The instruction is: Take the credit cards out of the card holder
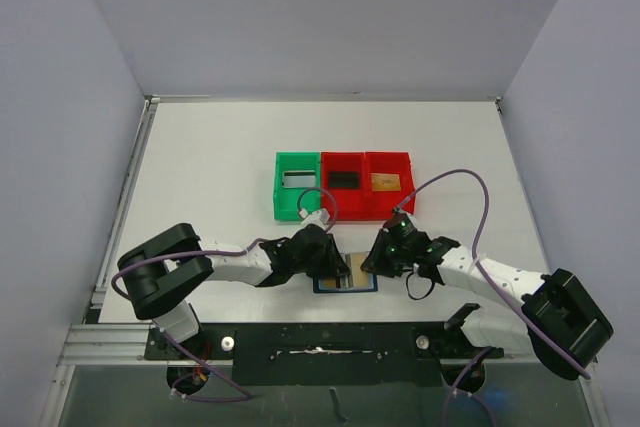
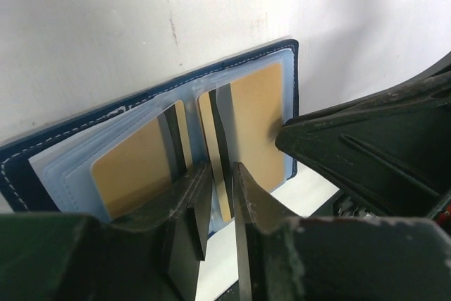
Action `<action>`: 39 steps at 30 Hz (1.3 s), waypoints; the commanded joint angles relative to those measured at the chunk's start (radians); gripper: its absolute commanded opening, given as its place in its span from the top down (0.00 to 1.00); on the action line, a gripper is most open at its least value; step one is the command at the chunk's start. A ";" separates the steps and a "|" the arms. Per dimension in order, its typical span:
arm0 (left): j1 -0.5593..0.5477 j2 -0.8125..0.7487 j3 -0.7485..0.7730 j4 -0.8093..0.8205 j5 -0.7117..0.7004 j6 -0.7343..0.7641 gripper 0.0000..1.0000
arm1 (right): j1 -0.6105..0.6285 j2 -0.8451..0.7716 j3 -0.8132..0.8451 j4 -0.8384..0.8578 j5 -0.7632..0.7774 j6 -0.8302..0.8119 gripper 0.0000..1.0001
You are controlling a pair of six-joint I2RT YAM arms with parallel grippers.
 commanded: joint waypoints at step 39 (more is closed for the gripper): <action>-0.006 -0.148 -0.018 -0.357 -0.161 0.073 0.95 | 0.015 0.094 0.039 -0.019 -0.032 -0.008 0.86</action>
